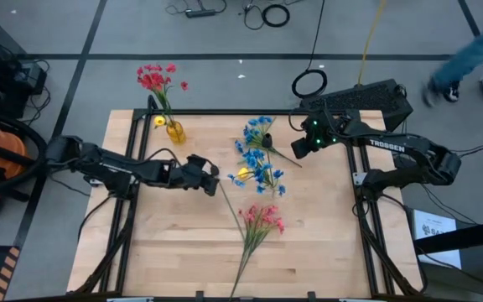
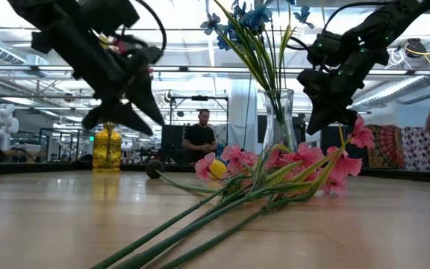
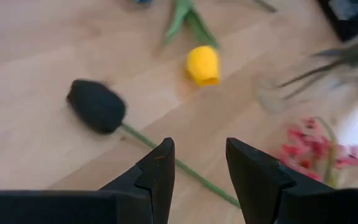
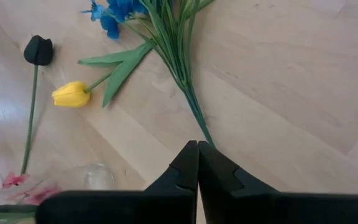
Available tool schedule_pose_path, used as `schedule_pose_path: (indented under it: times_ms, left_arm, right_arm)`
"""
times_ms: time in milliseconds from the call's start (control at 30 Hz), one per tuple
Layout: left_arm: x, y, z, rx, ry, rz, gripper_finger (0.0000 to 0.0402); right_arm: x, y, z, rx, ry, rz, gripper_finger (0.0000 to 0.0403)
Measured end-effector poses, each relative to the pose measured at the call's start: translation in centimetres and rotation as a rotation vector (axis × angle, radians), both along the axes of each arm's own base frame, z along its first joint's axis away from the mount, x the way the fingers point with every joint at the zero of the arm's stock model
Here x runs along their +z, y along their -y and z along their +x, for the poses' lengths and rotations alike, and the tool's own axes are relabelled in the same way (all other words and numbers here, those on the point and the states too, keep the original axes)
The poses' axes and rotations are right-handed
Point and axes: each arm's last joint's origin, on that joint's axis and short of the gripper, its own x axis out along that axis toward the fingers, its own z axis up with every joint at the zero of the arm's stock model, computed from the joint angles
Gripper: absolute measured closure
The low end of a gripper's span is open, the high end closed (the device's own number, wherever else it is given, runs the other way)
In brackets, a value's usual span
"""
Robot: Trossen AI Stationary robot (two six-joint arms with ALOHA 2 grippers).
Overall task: Sort flowers into vase by color
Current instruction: Put the black tulip into the transparent vase
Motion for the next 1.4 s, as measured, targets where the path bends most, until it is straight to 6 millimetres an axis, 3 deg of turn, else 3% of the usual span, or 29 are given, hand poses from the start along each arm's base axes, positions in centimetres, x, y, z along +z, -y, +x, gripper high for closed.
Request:
schedule_pose_path:
  times_ms: [267, 400, 600, 900, 1100, 1400]
  left_arm:
    - [1.3, 0.1, 4.2, -0.086, -0.025, 0.053, 0.0252]
    - [1.7, 0.2, 6.0, -0.08, -0.146, 0.044, 0.0252]
    - [1.8, 0.2, 6.1, 0.006, -0.333, -0.018, 0.0252]
    - [1.8, 0.2, 6.0, 0.283, -0.261, -0.208, 0.0252]
    - [1.8, 0.2, 6.1, 0.35, -0.234, -0.275, 0.0252]
    - [-0.9, 1.8, 7.0, 0.409, -0.278, -0.374, 0.0252]
  right_arm:
    - [0.0, 0.0, 0.0, 0.014, -0.006, -0.016, 0.0403]
    - [0.0, 0.0, -0.1, 0.01, -0.018, -0.024, 0.0403]
    - [-0.3, -0.2, -0.4, 0.044, -0.063, -0.019, 0.0403]
    - [-0.5, -0.5, -0.7, 0.073, -0.109, -0.006, 0.0403]
    - [-0.6, -0.6, -0.8, 0.093, -0.123, -0.009, 0.0403]
    - [-0.7, -0.7, -0.9, 0.136, -0.139, -0.026, 0.0403]
